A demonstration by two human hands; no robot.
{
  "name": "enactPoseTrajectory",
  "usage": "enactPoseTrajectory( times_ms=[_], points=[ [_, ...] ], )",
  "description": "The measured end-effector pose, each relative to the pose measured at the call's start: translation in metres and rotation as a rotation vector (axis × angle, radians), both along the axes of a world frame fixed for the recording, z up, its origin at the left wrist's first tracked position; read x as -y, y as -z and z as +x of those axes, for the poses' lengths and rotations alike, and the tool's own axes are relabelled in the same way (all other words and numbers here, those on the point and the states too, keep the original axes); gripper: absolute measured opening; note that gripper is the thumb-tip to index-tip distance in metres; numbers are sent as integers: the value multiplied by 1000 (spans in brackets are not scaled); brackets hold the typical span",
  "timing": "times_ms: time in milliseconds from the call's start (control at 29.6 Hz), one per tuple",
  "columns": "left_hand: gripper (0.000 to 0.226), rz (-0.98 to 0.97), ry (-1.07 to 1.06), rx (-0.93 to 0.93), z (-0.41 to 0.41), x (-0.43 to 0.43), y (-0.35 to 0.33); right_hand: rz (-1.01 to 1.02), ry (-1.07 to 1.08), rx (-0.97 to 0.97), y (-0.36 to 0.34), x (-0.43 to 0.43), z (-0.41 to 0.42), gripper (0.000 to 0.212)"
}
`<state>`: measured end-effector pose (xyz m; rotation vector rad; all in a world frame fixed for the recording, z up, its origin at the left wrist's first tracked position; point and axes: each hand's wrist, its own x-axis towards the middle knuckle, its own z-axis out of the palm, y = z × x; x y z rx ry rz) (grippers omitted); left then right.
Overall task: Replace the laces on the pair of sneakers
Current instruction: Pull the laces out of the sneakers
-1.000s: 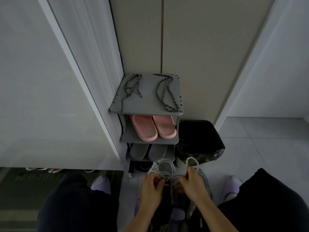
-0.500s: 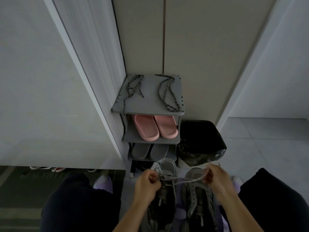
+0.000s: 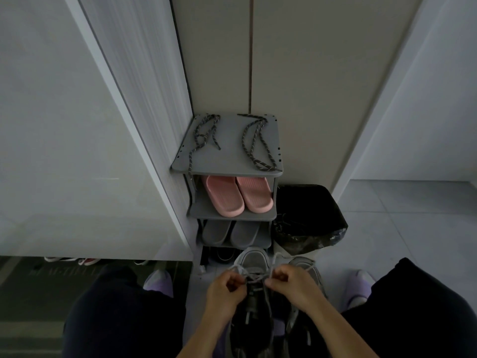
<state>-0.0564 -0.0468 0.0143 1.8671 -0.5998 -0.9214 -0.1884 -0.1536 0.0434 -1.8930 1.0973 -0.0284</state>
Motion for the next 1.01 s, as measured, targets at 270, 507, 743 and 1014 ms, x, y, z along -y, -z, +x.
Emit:
enactPoseTrajectory(
  times_ms=[270, 507, 743, 1014],
  points=[
    [28, 49, 63, 80, 8, 0, 10, 183, 742, 476, -6, 21, -9, 24],
    [24, -7, 166, 360, 18, 9, 6, 507, -151, -75, -63, 21, -57, 26],
    [16, 104, 379, 575, 28, 15, -2, -361, 2, -149, -20, 20, -11, 19],
    [12, 148, 219, 328, 25, 8, 2, -116, -332, -232, -7, 4, 15, 23]
  ],
)
